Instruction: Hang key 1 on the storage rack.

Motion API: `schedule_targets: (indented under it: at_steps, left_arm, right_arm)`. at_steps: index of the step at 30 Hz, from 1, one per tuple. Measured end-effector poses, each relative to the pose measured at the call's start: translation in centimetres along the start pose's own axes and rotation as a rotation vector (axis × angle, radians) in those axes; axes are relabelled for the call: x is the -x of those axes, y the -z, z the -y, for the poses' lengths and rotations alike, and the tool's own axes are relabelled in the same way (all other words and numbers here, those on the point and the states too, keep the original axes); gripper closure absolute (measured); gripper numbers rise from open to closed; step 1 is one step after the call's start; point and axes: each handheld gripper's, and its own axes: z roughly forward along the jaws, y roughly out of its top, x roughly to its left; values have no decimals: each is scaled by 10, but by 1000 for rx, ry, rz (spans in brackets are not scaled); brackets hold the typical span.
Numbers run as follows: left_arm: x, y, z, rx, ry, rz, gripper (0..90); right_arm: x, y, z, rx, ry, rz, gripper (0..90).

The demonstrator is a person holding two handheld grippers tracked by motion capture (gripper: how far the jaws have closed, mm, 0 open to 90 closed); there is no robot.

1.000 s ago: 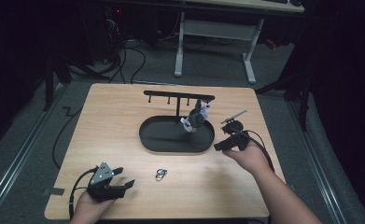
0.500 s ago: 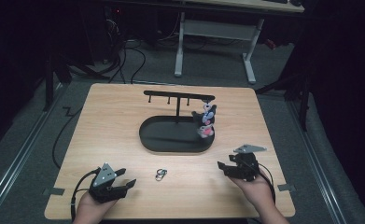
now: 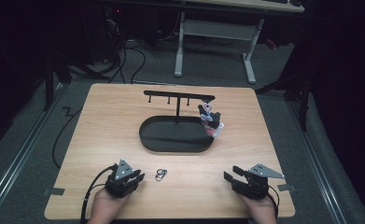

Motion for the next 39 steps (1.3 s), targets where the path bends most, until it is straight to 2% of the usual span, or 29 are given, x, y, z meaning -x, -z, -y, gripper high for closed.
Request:
schedule_targets:
  at_steps: [2, 3, 4, 6, 11, 16, 21, 25, 28, 30, 34, 35, 36, 39]
  left_arm:
    - [2, -3, -2, -6, -3, -2, 851]
    - [6, -13, -9, -25, -5, -15, 878]
    - [6, -13, -9, -25, -5, -15, 883]
    - [12, -24, -18, -55, -16, -7, 887]
    - [23, -32, -23, -67, -33, 15, 893]
    - [37, -37, -27, -61, -32, 58, 891]
    - [63, -53, -36, -52, -71, 110, 874]
    - [75, -62, -45, -34, -100, 117, 872]
    - [72, -56, -46, 6, -102, 93, 890]
    - [60, -51, -45, 24, -69, 50, 900]
    - [38, -61, -47, -22, -16, -12, 900]
    - [38, -61, -47, -22, -16, -12, 900]
    - [36, -68, -48, -39, -8, -11, 900]
    - [38, -72, -51, -39, -8, 4, 900]
  right_arm:
    - [1, 0, 1, -2, 5, -2, 480]
    - [4, 0, 1, -2, 5, -10, 483]
    - [4, 0, 1, -2, 5, -10, 483]
    - [5, 0, -1, -2, 2, -14, 484]
    - [2, -1, -1, -13, 15, -29, 486]
    - [1, -3, -1, -22, 25, -31, 487]
    - [1, -5, -1, -36, 19, -41, 487]
    - [1, -5, 0, -37, 17, -42, 486]
    - [2, -4, 0, -39, 11, -41, 486]
    - [2, -3, 0, -37, 9, -43, 486]
    - [3, -4, 1, -41, 4, -49, 486]
    - [3, -4, 1, -41, 4, -49, 486]
    - [3, -4, 0, -42, 5, -50, 486]
    - [3, -3, 0, -42, 6, -51, 486]
